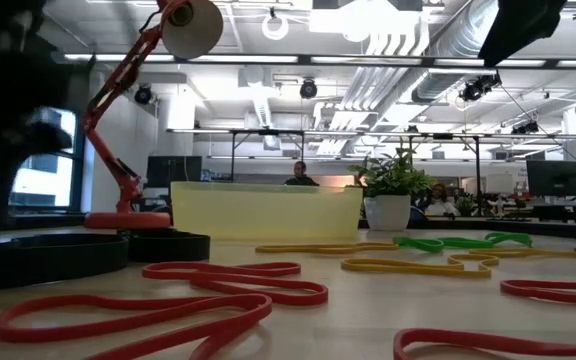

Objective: Pick and place rubber bands into bin
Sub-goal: Put the black rubber band into the yellow bin

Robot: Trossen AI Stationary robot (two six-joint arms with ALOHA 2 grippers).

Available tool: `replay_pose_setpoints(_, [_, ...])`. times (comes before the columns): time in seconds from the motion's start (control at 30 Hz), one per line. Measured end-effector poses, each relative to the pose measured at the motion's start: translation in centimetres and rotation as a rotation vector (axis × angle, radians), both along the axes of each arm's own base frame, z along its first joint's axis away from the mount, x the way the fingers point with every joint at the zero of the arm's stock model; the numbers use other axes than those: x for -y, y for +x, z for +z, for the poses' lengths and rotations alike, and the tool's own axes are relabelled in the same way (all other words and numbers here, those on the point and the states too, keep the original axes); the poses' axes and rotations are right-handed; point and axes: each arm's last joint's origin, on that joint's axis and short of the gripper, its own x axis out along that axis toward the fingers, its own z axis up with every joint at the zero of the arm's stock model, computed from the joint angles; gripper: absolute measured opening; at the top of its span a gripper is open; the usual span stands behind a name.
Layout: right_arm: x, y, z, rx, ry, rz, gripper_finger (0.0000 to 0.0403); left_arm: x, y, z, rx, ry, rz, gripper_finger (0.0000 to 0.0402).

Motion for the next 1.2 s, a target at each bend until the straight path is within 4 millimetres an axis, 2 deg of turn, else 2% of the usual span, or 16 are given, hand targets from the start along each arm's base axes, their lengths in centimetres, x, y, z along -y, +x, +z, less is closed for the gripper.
replay_pose_setpoints(0.1, [0.0,0.0,0.0,0.001,-0.007,-0.004,0.0208,-0.2,-0.1,2.4,0.022,0.074,-0.012,0.0001])
replay_pose_setpoints(0.3, [0.1,0.0,0.0,0.006,-0.033,-0.018,0.0208,-1.9,0.2,8.9,0.118,0.27,0.009,0.0])
replay_pose_setpoints(0.47, [0.1,0.0,0.1,0.017,-0.051,-0.028,0.0208,-4.6,0.6,14.0,0.241,0.455,0.034,0.0])
replay_pose_setpoints(0.63, [0.1,0.1,0.1,0.017,-0.051,-0.029,0.0208,-8.4,1.8,16.8,0.295,0.587,0.06,0.0])
replay_pose_setpoints(0.77, [0.1,0.4,0.0,0.019,-0.069,-0.046,0.0208,-11.7,3.4,17.4,0.349,0.618,0.025,0.0])
replay_pose_setpoints(0.9, [0.1,0.6,0.0,0.024,-0.082,-0.067,0.0208,-15.1,5.4,16.8,0.384,0.588,-0.015,0.0])
replay_pose_setpoints(1.07, [0.1,0.9,-0.2,0.023,-0.077,-0.078,0.0208,-18.6,7.6,13.7,0.317,0.478,-0.064,0.0])
replay_pose_setpoints(1.2, [0.0,1.2,-0.4,0.01,-0.076,-0.078,0.0208,-20.1,9.3,10.1,0.225,0.355,-0.101,0.0])
